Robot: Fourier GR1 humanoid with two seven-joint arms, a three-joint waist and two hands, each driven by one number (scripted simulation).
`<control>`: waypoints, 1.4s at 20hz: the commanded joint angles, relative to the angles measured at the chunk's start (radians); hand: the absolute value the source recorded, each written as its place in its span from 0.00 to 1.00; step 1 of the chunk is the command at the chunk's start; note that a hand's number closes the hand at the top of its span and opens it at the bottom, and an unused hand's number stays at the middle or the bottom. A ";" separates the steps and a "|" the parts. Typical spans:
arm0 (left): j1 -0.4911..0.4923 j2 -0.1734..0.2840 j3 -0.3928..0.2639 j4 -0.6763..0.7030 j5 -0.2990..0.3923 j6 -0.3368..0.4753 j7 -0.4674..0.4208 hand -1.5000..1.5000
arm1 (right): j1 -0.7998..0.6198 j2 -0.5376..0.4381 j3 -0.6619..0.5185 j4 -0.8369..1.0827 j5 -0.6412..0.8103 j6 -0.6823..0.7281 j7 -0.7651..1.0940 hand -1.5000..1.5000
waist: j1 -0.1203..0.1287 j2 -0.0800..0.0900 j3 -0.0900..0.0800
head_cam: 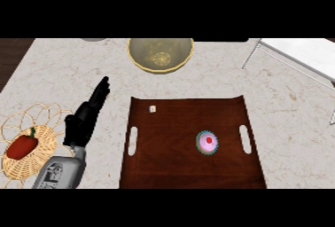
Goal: Pick the can from the tray and place it in the tiered shelf
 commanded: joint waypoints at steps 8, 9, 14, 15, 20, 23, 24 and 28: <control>-0.064 -0.016 0.026 0.059 0.001 -0.007 0.004 0.50 | -0.008 0.033 0.005 -0.159 -0.166 -0.039 -0.065 0.00 | -0.009 -0.001 -0.001; 0.040 -0.010 -0.002 -0.039 -0.010 -0.007 0.002 0.50 | 0.019 0.032 0.001 -0.212 -0.184 -0.023 -0.059 0.00 | -0.007 -0.006 0.000; 0.034 -0.016 0.001 -0.011 -0.017 0.001 -0.013 0.50 | -0.006 -0.013 -0.040 -0.329 -0.199 -0.117 -0.049 0.00 | -0.012 -0.006 0.000; 0.018 -0.009 0.017 0.034 -0.016 0.000 -0.034 0.50 | -0.028 -0.002 -0.041 -0.400 -0.189 -0.088 -0.015 0.00 | -0.028 -0.011 -0.001; 0.010 -0.002 0.042 0.045 -0.014 0.008 -0.045 0.50 | 0.018 -0.044 -0.097 -0.593 -0.129 0.079 0.101 0.00 | -0.045 -0.016 -0.002; 0.059 -0.007 0.026 -0.009 -0.018 0.013 -0.014 0.50 | 0.100 0.007 -0.141 -0.729 -0.154 0.225 0.168 0.00 | -0.066 -0.031 -0.001; 0.025 -0.007 0.040 0.017 -0.006 0.008 -0.002 0.50 | 0.117 0.013 -0.145 -0.767 -0.131 0.277 0.191 0.00 | -0.067 -0.025 -0.002; 0.032 0.003 0.065 -0.003 0.004 0.019 0.004 0.50 | 0.207 0.058 -0.160 -0.954 -0.162 0.440 0.213 0.00 | -0.087 -0.035 -0.002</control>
